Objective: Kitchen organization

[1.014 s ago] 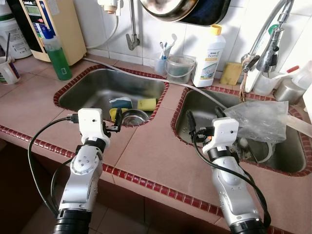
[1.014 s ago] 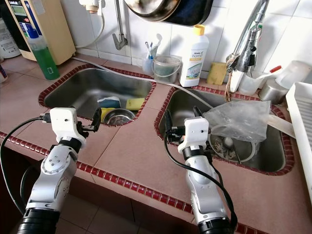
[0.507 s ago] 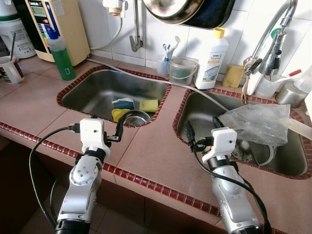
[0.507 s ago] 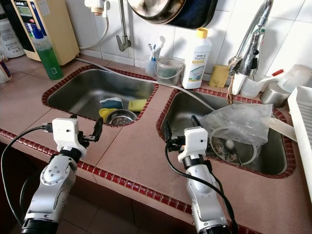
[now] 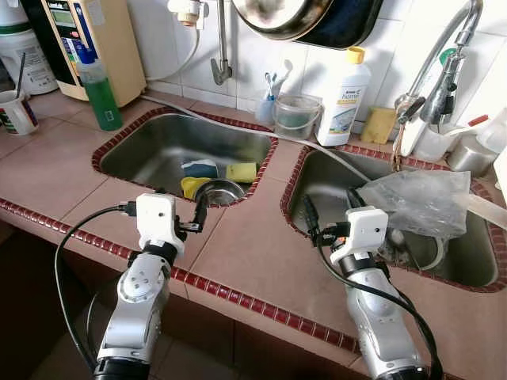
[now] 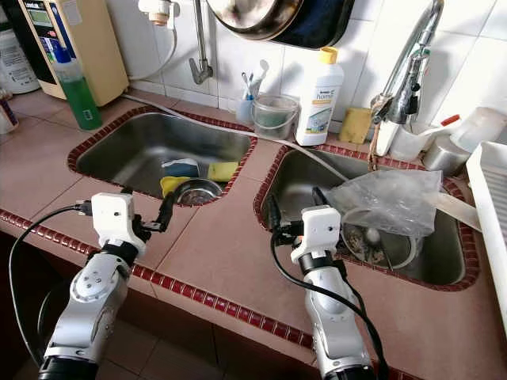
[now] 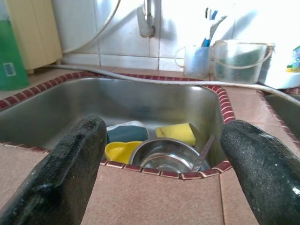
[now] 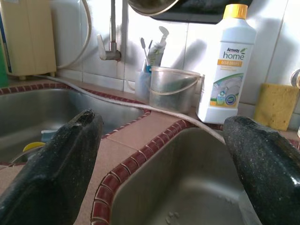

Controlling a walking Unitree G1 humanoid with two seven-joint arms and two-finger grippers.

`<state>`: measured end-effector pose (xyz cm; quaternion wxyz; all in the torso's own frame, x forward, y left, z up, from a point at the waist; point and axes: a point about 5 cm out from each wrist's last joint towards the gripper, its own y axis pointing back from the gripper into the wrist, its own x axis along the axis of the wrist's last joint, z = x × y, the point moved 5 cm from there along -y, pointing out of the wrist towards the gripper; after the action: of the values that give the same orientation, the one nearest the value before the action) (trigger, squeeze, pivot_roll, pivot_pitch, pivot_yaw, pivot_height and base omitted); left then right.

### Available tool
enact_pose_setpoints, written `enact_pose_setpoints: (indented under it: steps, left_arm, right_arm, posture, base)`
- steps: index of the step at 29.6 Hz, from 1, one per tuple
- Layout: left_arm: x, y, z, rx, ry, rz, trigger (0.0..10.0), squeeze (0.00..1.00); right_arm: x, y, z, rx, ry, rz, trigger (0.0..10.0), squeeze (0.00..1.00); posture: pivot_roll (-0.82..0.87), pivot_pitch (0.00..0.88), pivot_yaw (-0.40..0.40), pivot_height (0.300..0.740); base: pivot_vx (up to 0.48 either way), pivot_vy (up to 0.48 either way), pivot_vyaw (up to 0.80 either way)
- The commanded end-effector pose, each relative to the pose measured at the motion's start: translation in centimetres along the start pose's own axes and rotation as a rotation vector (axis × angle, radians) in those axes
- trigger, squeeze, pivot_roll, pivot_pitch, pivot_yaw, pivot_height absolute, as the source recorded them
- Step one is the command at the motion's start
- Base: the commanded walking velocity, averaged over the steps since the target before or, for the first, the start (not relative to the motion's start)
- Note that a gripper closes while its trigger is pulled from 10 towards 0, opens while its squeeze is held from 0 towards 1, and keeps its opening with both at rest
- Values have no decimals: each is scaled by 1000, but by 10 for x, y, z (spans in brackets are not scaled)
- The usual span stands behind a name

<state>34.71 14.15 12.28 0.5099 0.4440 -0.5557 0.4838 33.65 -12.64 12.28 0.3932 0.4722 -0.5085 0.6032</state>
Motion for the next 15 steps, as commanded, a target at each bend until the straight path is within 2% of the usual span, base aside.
enact_pose_setpoints:
  steps: [1, 5, 10, 15]
  left_arm:
    - [3, 1, 0, -7, -8, 5, 10000, 0]
    - [3, 2, -1, -9, -3, 2, 10000, 0]
    - [7, 3, -2, -8, -1, 10, 10000, 0]
    - [11, 3, -3, -9, -5, 17, 10000, 0]
  right_arm:
    - [4, 2, 3, -9, -1, 16, 10000, 0]
    - [4, 4, 4, -13, -7, 17, 10000, 0]
    - [18, 1, 9, -49, -51, 72, 10000, 0]
    - [28, -1, 9, -53, -55, 100, 10000, 0]
  posture:
    - [-100, 0, 1, 740]
    - [-100, 0, 1, 740]
    - [-97, 0, 1, 740]
    - [-99, 0, 4, 740]
  base:
    - [0, 0, 0]
    - [0, 0, 0]
    - [-273, 0, 0]
    - [-278, 0, 0]
